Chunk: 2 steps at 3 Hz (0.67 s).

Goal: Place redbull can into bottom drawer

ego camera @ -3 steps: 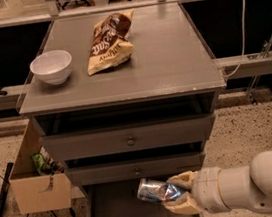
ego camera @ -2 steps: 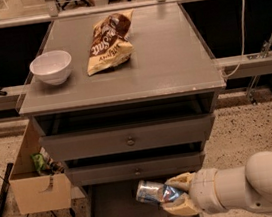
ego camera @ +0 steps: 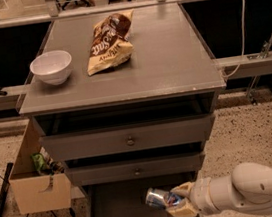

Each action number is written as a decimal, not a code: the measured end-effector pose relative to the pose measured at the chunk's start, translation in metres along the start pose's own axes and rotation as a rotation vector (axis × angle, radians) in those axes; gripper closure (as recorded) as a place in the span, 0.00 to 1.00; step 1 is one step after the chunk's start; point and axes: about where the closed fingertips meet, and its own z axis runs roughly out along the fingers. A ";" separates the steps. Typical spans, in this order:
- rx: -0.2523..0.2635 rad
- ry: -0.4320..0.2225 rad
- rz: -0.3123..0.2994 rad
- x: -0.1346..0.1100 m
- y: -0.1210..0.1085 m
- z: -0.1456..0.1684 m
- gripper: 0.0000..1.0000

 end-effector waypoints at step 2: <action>-0.080 -0.031 0.051 0.042 -0.036 0.078 1.00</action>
Offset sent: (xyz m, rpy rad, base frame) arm 0.0536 0.0338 -0.1127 0.1008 0.0859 0.0554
